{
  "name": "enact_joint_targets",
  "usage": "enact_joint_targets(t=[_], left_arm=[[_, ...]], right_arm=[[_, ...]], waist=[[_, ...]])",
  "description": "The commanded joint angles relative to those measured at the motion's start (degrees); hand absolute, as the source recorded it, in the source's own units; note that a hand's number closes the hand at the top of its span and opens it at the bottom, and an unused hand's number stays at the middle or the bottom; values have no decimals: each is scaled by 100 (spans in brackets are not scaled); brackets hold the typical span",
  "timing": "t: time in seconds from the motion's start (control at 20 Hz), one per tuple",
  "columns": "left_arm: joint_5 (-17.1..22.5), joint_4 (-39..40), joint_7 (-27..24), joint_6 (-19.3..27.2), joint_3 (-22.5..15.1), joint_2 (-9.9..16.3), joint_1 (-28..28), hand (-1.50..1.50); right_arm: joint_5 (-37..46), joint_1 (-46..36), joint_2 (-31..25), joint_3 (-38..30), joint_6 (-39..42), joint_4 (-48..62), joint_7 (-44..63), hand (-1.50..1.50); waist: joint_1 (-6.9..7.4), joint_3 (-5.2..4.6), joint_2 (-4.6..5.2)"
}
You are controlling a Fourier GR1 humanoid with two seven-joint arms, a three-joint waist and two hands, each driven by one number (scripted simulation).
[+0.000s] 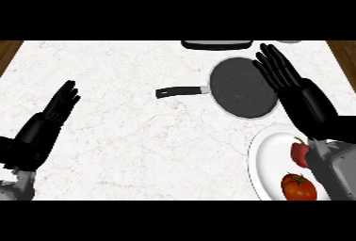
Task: Pick the tomato from the plate and place it in the pan
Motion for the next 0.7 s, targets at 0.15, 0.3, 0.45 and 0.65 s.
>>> enact_joint_targets(t=[0.15, 0.3, 0.45, 0.65], left_arm=[[-558, 246, -12, 392, -50, 105, 363, 0], [-544, 313, 101, 339, -71, 163, 356, 0], [-609, 444, 190, 523, -67, 133, 659, 0], [-781, 528, 196, 674, -224, -41, 713, 0]], right_arm=[[-96, 846, -347, -498, -922, 1797, 1639, -150], [1148, 1260, -1541, 619, -395, 2261, 2563, -150], [931, 1645, -1736, -575, -2143, 3095, 3660, -150], [1149, 1550, -2616, 94, -1405, 2609, 5483, -150]], waist=[[84, -8, -6], [326, -159, 196], [-116, -92, -35], [18, -76, -163]])
